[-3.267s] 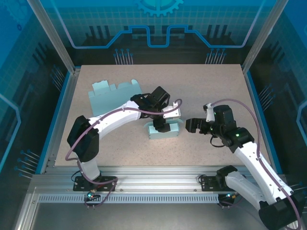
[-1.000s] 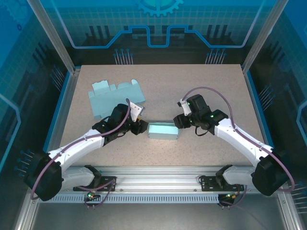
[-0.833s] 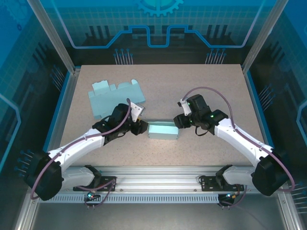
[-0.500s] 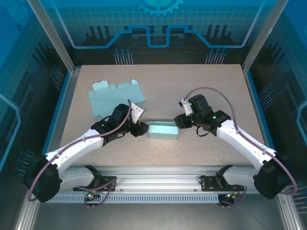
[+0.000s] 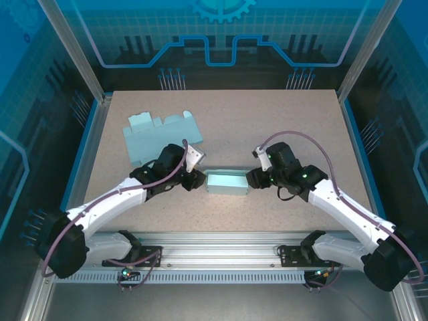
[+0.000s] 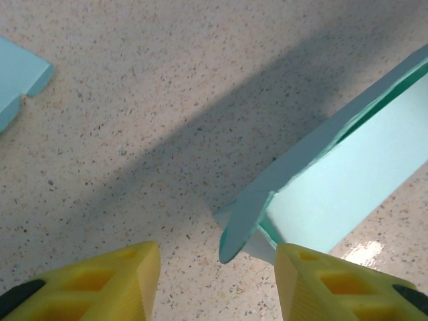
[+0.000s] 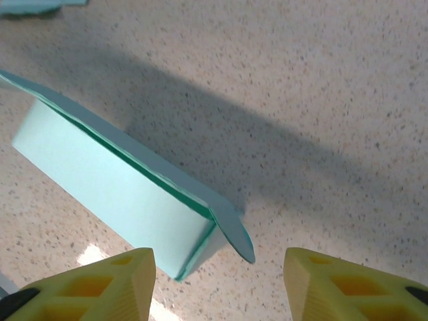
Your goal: Fold the paper box
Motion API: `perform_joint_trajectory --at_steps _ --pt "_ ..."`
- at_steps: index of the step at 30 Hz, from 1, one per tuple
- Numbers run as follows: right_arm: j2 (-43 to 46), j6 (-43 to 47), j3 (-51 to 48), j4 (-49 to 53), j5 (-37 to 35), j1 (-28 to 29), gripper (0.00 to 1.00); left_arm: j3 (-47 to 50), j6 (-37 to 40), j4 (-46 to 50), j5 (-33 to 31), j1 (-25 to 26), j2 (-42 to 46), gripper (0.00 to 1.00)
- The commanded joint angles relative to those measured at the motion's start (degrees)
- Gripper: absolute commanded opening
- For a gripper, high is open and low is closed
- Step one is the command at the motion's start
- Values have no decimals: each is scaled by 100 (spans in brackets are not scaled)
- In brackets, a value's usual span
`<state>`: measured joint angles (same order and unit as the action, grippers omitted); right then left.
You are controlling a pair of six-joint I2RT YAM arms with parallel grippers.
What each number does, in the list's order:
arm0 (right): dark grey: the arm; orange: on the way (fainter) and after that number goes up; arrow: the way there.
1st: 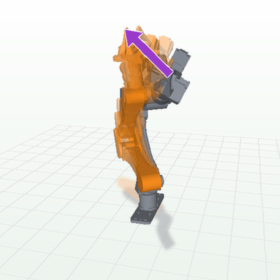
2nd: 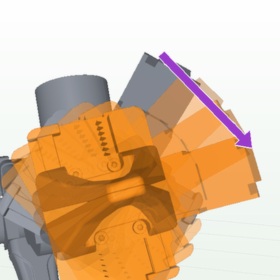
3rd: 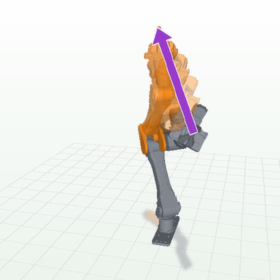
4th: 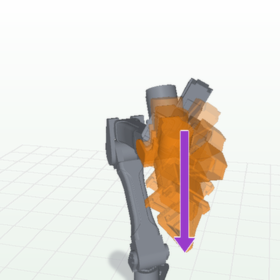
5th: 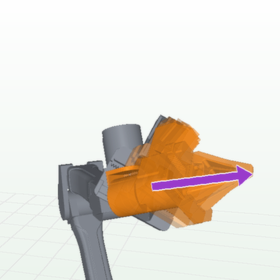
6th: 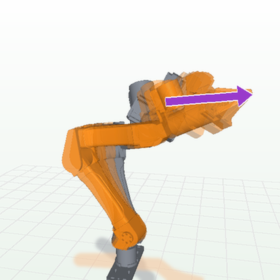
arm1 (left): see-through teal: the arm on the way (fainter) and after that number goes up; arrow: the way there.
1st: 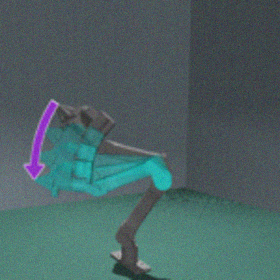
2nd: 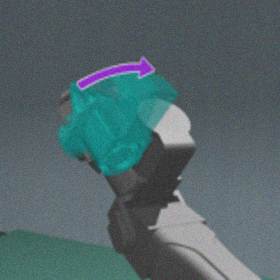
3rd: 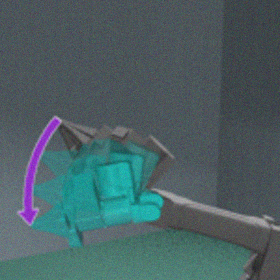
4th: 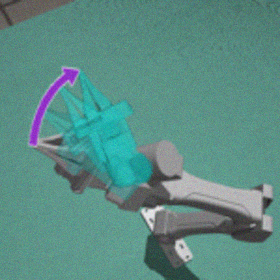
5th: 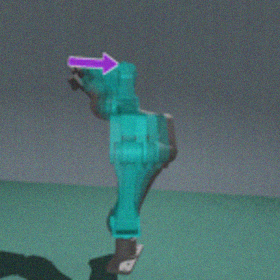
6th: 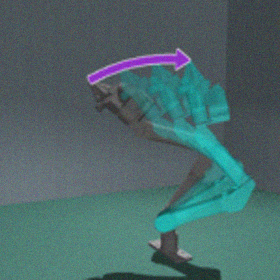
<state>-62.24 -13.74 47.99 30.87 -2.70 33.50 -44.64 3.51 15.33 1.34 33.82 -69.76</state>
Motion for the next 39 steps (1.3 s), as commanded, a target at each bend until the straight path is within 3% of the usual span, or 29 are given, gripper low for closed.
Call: perform_joint_trajectory --at_steps 1,11,27,39 --pt "-68 -69 -79 13 -144 65 54 -209 5 -1 -203 31 -173 49" --pt "-435 -109 26 -158 -91 78 50 -284 -170 -272 -46 33 -358 41" --pt "-605 -629 124 -78 -297 297 22 -525 -351 -124 224 149 -673 19" --pt "-605 -1213 198 -232 -214 398 19 -959 -1406 49 -120 516 -934 0"
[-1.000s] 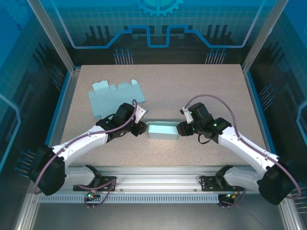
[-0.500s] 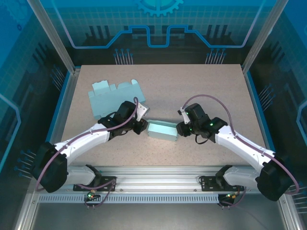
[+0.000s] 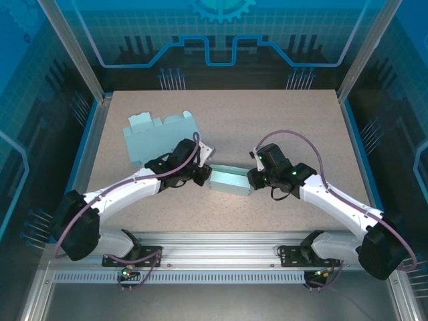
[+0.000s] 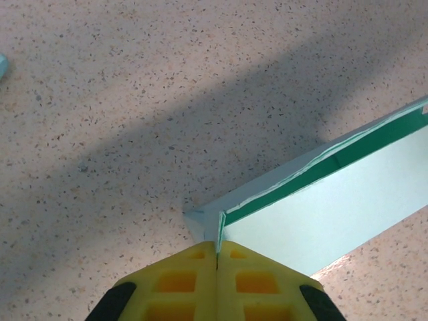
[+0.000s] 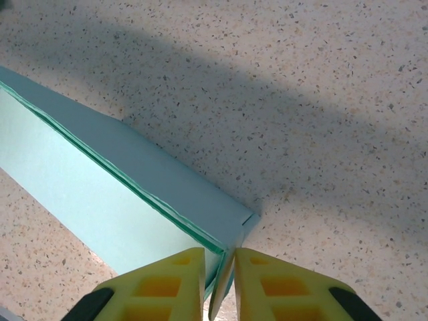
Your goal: Fold the paper box
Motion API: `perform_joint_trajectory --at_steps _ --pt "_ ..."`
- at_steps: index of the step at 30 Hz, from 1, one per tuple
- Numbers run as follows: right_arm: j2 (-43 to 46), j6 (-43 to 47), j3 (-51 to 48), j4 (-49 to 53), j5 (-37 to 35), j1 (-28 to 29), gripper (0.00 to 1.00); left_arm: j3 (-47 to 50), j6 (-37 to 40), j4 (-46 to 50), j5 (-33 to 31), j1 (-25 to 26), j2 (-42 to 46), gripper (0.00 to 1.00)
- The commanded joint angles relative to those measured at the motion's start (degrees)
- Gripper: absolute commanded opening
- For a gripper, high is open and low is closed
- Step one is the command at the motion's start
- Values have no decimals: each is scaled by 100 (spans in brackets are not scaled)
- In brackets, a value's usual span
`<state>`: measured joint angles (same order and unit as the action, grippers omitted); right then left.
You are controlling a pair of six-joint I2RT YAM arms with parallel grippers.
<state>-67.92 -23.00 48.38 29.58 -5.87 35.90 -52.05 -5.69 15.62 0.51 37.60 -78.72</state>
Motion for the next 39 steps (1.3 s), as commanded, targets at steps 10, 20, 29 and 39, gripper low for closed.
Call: perform_joint_trajectory --at_steps 10,20,29,39 --pt "-131 -694 134 -294 -6 268 12 -90 -1497 -155 -455 563 -204 0" --pt "-203 -992 168 -514 70 321 16 -117 -1940 -310 -535 734 -302 0" --pt "-347 -1178 332 -810 263 330 14 -60 -1987 -336 -692 880 -370 0" --pt "-403 -1294 512 -893 373 330 13 -5 -2007 -418 -994 1038 -443 0"
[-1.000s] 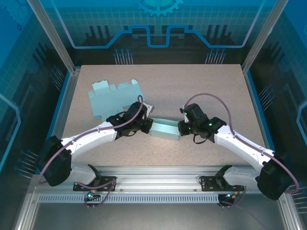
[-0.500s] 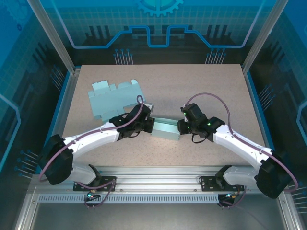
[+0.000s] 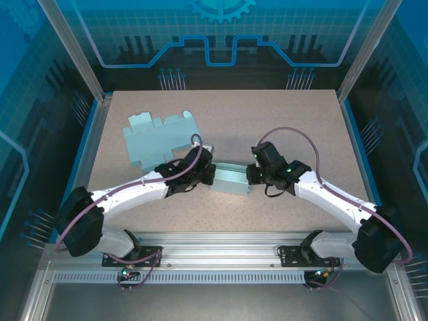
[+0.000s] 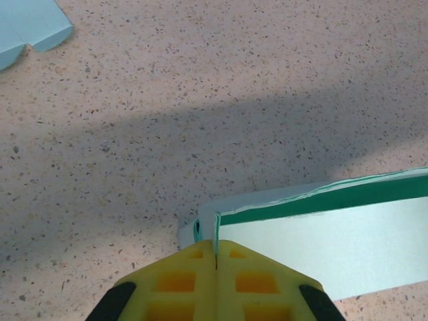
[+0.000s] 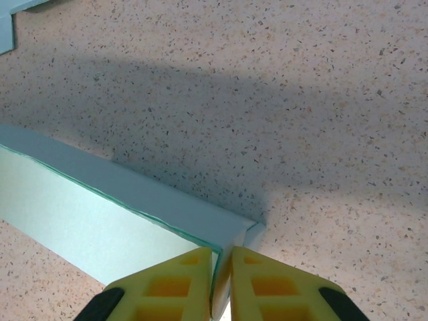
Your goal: Fold the paper box
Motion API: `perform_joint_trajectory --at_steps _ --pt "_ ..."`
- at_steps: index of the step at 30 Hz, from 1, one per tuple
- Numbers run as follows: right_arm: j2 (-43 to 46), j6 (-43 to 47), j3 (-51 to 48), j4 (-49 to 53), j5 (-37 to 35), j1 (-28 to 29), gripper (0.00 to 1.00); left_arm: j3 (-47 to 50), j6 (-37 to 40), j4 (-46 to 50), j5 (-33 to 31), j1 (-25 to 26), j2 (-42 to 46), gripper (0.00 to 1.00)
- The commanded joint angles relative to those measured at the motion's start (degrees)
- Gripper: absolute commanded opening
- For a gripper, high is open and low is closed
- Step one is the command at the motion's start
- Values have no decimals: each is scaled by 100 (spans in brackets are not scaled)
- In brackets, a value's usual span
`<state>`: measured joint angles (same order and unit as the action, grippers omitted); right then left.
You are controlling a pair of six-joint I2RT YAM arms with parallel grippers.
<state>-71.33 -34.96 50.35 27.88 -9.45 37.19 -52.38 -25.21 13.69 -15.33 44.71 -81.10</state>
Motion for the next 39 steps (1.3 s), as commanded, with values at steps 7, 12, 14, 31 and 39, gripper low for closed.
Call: perform_joint_trajectory --at_steps 7,12,14,31,39 --pt "-195 -247 336 -894 794 192 13 126 -169 -371 518 437 -266 0" --pt "-345 -292 428 -975 895 177 13 92 -194 -428 421 551 -373 0" --pt "-392 -300 483 -1009 948 181 13 93 -217 -449 298 581 -424 0" --pt "-488 -178 766 -615 810 100 17 536 -878 -880 -734 717 -750 0" --pt "-496 246 862 -504 409 130 8 308 -805 -980 -968 829 -648 0"
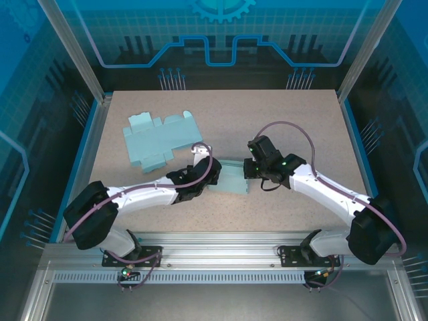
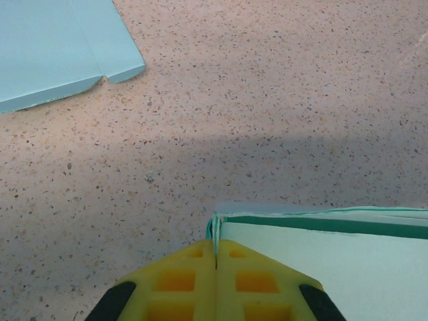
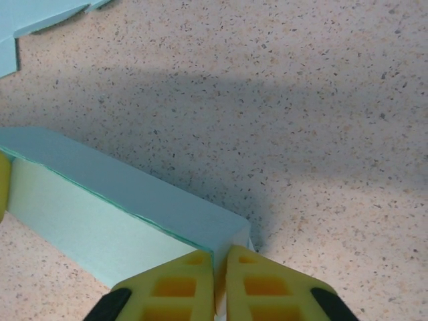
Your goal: Fold the paper box
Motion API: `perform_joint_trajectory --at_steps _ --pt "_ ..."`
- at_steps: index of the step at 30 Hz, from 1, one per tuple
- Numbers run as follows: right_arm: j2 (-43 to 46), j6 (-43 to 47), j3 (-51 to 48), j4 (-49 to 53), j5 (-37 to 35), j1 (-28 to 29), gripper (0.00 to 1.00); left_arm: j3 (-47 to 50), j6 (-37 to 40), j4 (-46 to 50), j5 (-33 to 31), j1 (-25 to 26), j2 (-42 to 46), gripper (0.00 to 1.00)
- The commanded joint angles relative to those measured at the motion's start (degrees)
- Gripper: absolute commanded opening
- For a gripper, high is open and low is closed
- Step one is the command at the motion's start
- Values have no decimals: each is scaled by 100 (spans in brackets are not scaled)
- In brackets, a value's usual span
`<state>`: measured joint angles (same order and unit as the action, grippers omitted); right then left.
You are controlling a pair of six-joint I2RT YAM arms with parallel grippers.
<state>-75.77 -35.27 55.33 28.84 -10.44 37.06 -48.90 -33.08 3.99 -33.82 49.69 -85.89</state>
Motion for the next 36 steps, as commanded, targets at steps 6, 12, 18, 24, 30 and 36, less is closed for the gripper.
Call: perform_joint_trajectory --at_steps 6,12,18,24,30,36 --pt "18 922 535 -319 -329 138 7 -332 281 57 752 332 233 0" --pt "1 1167 520 -358 -635 44 7 -483 407 90 649 335 331 0" --pt "-88 1035 190 -585 -424 -161 9 -539 391 254 517 332 200 0" --pt "-79 805 17 -807 -57 -247 11 -652 289 285 604 331 -131 0" --pt "-107 679 -7 -875 119 -251 10 -756 274 199 710 331 -254 0" --pt "-92 765 -151 -865 -31 -263 8 -782 275 199 752 331 -245 0"
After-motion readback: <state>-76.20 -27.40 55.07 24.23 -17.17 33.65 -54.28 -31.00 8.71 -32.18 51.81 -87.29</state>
